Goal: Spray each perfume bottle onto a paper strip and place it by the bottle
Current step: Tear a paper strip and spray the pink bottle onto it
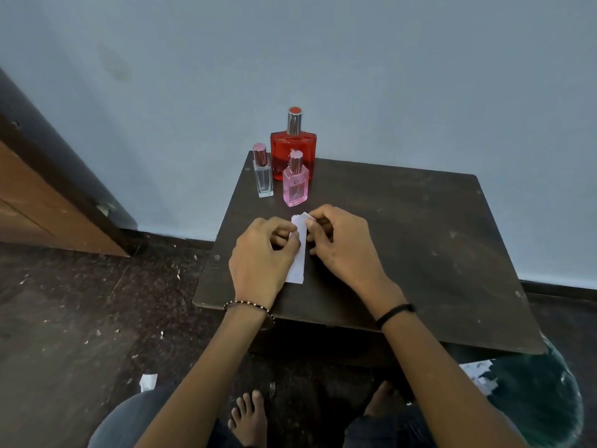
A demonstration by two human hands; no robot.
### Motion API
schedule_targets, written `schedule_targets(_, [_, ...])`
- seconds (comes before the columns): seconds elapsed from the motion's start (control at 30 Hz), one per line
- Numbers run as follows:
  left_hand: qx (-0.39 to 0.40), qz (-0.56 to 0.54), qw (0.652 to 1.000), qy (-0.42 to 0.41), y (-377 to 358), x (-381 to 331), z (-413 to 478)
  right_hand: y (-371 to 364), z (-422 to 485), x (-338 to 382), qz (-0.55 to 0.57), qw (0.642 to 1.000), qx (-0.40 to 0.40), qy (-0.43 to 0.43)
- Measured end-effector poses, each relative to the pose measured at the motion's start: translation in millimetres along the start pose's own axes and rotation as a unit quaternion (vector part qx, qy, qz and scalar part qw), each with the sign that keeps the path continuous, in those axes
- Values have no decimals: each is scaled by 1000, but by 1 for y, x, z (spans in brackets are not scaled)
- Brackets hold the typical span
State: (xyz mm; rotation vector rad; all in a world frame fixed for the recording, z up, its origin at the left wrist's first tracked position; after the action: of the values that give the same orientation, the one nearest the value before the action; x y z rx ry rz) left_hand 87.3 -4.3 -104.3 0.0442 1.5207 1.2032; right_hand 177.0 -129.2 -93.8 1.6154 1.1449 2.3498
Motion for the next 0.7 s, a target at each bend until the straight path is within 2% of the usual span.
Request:
schedule_targets(0.2, [-20,40,998,-51,-1,-9,-2,0,3,-10,27,999,-11,-43])
schedule_targets(0.33, [-13,40,998,-42,-3,-7,1,8,0,-19,108,990,-53,-68])
schedule_targets(0.43, [-38,13,998,-48,3,-12,2,17,-5,-22,113,988,-78,-65])
schedule_targets(0.5, [-70,-29,996,-44,9,-17,2,23,-8,-15,96,992,-81,-31])
schedule_targets(0.53, [-66,-72,995,-17,8,-15,3,26,-9,-9,85,993,-82,-8])
schedule_targets(0.63, [9,-226,969,96,-12,-8,2,30,-14,16,29,993,-85,81])
schedule_targets(0.7, [31,-280,952,118,-18,-11,1,31,-17,28,1,988,-89,124])
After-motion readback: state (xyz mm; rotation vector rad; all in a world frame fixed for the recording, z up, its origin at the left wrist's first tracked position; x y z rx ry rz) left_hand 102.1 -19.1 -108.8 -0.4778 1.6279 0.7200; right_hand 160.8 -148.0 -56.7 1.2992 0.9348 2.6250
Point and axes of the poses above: each hand's wrist, its own z-axis towards the middle knuckle, its own y-axis out of the back of the hand, x = y × z, the point moved 10 cm from there along z, towards the middle knuckle, and after that the axes turned 4 degrees about z, right-handed, at the moved point
